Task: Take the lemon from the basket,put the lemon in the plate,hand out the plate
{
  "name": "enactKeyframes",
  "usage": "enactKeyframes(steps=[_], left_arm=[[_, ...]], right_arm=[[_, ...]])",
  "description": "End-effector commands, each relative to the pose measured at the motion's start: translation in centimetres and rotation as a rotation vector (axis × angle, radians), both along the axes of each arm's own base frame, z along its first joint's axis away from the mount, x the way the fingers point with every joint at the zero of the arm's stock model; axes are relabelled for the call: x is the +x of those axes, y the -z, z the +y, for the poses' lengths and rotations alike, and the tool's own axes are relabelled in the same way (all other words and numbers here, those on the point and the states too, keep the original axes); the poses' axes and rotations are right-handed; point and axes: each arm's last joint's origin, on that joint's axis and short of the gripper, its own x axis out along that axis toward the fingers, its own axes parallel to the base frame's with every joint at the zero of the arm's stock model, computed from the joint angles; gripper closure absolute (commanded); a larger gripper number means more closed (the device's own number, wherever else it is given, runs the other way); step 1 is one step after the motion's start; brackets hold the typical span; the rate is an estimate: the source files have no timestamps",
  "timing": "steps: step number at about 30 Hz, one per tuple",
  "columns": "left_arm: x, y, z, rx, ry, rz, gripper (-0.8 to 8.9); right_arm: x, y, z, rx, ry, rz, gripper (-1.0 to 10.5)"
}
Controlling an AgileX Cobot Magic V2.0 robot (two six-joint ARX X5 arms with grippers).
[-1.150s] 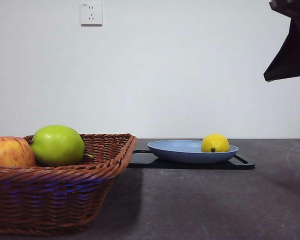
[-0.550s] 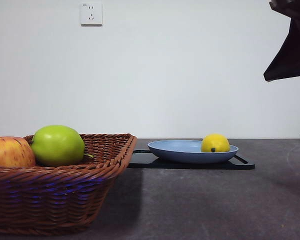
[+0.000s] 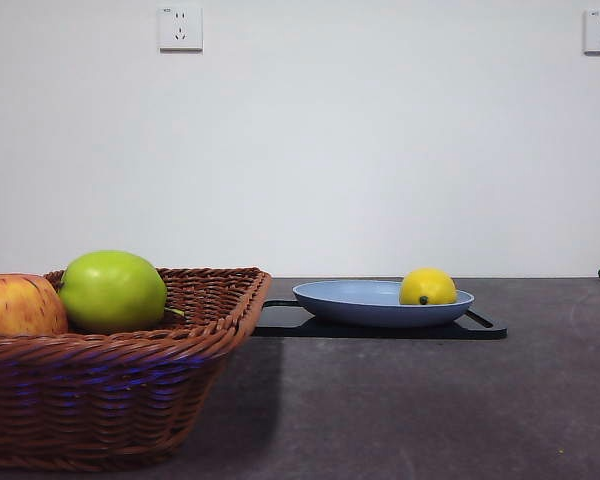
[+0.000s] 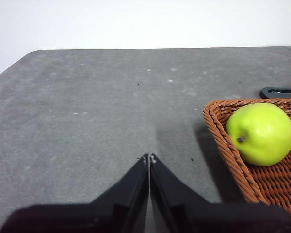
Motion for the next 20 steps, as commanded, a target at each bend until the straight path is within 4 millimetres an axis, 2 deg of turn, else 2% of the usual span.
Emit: enactKeyframes(steps=[1,3,8,16,20], left_arm=[[0.0,0.3,0.0,-0.006,-0.007,0.003,8.05],[0.0,0.3,0.0,-0.006,-0.007,0.003,8.05],[0.0,0.3,0.0,-0.006,-0.007,0.003,8.05],[0.0,0.3,0.0,-0.006,-0.007,0.003,8.05],[0.0,0.3,0.0,-0.006,-0.007,0.003,8.05]], right_arm=[[-0.3,1.8,-1.5,0.002,0.044,-0.021,9.4],[-0.4,3.5,-2.4,0.009,0.091,-0.024,9.4],[-0.3,5.8,-3.1,0.004,0.168,-0.001,9.4],[-0.3,7.8,-3.4,-0.005,0.197,0.006,9.4],[-0.3,7.9,-3.4,-0.01,0.197,0.011,9.4]])
